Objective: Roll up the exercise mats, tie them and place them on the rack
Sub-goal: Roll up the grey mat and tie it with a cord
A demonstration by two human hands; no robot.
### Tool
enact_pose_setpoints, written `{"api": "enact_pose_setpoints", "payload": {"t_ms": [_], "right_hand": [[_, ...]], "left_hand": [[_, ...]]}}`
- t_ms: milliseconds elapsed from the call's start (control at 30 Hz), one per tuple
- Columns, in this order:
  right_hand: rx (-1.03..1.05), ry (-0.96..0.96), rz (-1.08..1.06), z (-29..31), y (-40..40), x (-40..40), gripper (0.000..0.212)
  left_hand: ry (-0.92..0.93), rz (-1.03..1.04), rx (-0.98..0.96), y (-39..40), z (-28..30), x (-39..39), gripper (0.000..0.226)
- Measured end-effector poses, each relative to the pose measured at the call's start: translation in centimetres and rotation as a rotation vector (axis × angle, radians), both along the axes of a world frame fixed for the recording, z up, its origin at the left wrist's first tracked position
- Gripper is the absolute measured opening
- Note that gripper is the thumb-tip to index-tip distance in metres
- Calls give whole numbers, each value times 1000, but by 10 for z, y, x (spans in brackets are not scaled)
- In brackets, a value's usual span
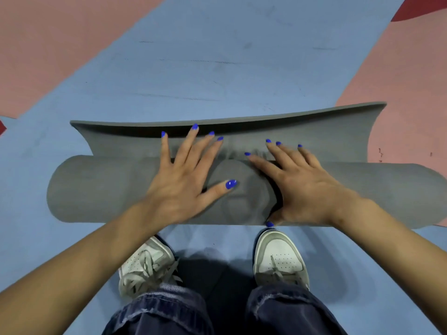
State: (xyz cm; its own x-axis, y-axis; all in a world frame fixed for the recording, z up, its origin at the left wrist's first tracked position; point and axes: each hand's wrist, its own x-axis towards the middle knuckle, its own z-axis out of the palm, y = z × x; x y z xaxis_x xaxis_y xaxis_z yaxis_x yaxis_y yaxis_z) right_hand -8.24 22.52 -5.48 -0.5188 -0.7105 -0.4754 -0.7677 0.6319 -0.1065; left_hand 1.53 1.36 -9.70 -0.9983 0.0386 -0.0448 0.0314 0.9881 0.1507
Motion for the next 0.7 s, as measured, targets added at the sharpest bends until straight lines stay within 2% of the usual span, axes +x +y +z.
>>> {"api": "enact_pose_setpoints", "payload": {"t_ms": [167, 333, 433, 533, 600, 700], "right_hand": [[-101, 9, -102, 13, -7, -20, 125], [-213, -66, -280, 13, -13, -37, 122], [-151, -110, -393, 15, -17, -55, 137], [-6, -83, -396, 16, -22, -72, 153], [49, -65, -343, 17, -25, -79, 156], [-20, -68, -271, 18, -27, -82, 151]], "left_hand": [[57, 53, -1, -12, 3, -41, 72], [-167, 208, 64, -27, 2, -80, 67], [-233, 243, 101, -32, 0, -95, 64], [-191, 244, 16, -31, 3, -97, 57], [-122, 235, -10, -28, 5, -93, 57], [19, 203, -30, -27, 3, -89, 59]]}}
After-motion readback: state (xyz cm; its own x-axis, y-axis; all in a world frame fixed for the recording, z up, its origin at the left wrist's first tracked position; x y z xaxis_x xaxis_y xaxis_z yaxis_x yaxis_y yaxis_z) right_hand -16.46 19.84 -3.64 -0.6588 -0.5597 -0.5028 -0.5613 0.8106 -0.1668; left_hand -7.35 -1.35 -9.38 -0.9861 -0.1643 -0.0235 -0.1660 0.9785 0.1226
